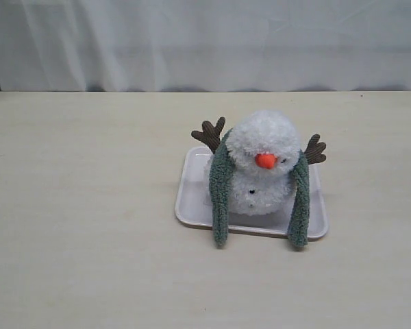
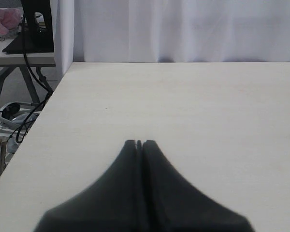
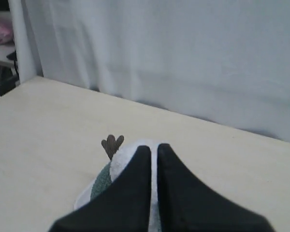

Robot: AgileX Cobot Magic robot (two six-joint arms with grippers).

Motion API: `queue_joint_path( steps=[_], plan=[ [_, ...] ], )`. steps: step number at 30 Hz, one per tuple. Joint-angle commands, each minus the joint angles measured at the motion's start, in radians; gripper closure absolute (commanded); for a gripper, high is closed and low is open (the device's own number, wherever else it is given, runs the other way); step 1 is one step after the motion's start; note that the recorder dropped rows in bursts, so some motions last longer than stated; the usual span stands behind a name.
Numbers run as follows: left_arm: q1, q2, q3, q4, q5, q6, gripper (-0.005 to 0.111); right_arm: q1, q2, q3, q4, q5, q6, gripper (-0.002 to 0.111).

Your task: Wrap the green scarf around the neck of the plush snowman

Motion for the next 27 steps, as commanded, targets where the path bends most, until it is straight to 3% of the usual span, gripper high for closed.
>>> queue_joint_path(
  steps=[1, 16, 27],
  plan=[
    [0.005, -0.002, 0.003, 0.001, -0.014, -0.003, 0.107, 0.000, -0.118, 0.003, 0.003, 0.019, 0.002, 0.104],
    [0.005, -0.002, 0.003, 0.001, -0.014, -0.003, 0.107, 0.000, -0.402, 0.003, 0.003, 0.019, 0.002, 0.104],
    [0.005, -0.002, 0.003, 0.001, -0.014, -0.003, 0.107, 0.000, -0.472, 0.003, 0.003, 0.015, 0.002, 0.104]
  ],
)
